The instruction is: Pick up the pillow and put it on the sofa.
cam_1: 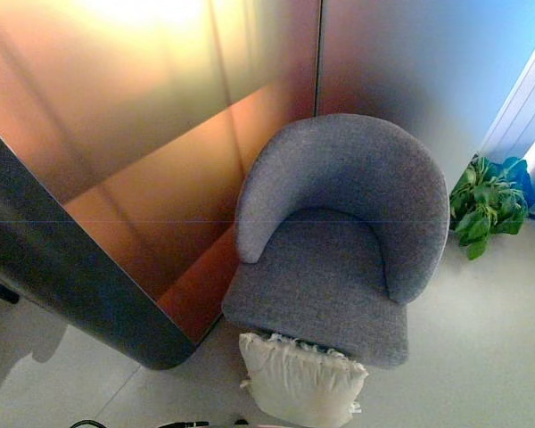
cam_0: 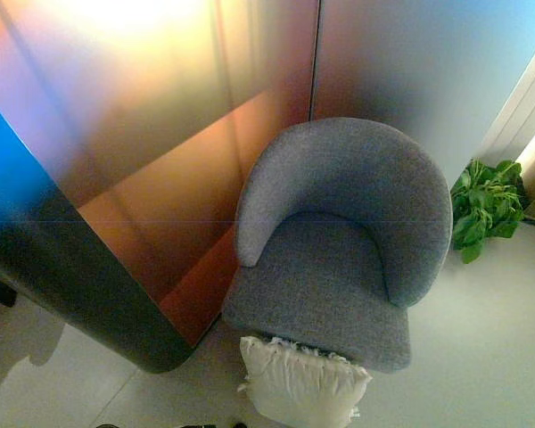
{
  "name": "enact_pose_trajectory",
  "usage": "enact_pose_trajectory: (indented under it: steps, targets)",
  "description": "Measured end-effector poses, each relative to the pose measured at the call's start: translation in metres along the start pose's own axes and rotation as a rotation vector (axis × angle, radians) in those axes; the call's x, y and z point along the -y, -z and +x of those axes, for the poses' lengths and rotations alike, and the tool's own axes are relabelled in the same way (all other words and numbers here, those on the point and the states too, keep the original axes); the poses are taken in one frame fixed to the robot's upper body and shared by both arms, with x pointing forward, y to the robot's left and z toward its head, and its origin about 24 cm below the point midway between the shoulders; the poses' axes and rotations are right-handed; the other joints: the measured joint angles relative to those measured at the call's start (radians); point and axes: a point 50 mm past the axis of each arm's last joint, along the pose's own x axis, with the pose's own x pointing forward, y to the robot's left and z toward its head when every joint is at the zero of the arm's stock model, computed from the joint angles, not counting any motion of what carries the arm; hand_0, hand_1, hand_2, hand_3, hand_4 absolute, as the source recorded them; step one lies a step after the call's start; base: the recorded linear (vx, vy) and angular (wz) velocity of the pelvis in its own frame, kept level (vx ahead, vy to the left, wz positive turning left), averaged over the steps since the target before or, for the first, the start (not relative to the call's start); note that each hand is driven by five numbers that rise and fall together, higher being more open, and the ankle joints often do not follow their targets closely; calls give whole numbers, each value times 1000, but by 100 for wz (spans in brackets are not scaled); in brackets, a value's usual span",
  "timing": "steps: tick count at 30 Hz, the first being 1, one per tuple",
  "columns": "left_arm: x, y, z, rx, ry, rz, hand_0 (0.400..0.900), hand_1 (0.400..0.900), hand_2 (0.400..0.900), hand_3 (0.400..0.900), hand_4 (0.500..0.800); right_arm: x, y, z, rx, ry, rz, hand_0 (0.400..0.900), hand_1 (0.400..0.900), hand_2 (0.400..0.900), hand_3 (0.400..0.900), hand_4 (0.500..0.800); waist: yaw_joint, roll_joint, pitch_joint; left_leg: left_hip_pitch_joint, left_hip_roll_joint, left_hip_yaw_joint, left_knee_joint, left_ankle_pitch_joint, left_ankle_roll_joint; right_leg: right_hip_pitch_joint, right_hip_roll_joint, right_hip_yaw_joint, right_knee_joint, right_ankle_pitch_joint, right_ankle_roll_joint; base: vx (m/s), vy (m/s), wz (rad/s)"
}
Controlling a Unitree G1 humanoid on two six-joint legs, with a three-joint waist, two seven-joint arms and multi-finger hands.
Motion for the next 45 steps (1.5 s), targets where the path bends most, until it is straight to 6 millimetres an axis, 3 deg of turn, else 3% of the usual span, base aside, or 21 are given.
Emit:
enact_pose_trajectory:
  steps: [23, 28, 33, 37, 45]
  targets:
    - [-2, 0, 0, -13, -28, -5, 900, 900, 900, 900, 800, 1, -2, 0, 9, 12, 12, 900, 900, 900, 900, 800, -1, 4, 25, -6, 0, 2, 0, -2, -4, -8, 0, 2, 0, -2, 0, 2, -3, 0]
    - [-2, -4, 0, 2, -26, -7, 900, 900, 900, 900, 800, 9, -9, -1, 33, 31, 8, 900, 900, 900, 900, 800, 0, 21, 35, -35, 0, 2, 0, 2, -2, -37, 0, 2, 2, 0, 2, -104, -18, 4]
    - [-1, -24, 0, 73, -15, -30, 900, 900, 900, 900, 800, 37, -42, -8, 117, 90, 19, 900, 900, 900, 900, 800, 0, 65, 116, -101, -6, -2, 11, 25, 11, -101, -4, -1, 4, 17, 4, -157, 23, 9]
    - [-3, -46, -2, 148, -1, -43, 900, 900, 900, 900, 800, 56, -80, -19, 228, 130, 33, 900, 900, 900, 900, 800, 0, 102, 197, -163, -11, -11, 11, 47, 15, -153, -6, -9, 5, 34, 3, -178, 51, 13]
    - [-14, -83, -11, 285, 38, -29, 900, 900, 900, 900, 800, 100, -165, -62, 505, 219, 60, 900, 900, 900, 900, 800, 17, 206, 344, -288, -23, -43, 28, 78, 13, -293, -17, -28, 73, 32, 9, -146, 45, 11]
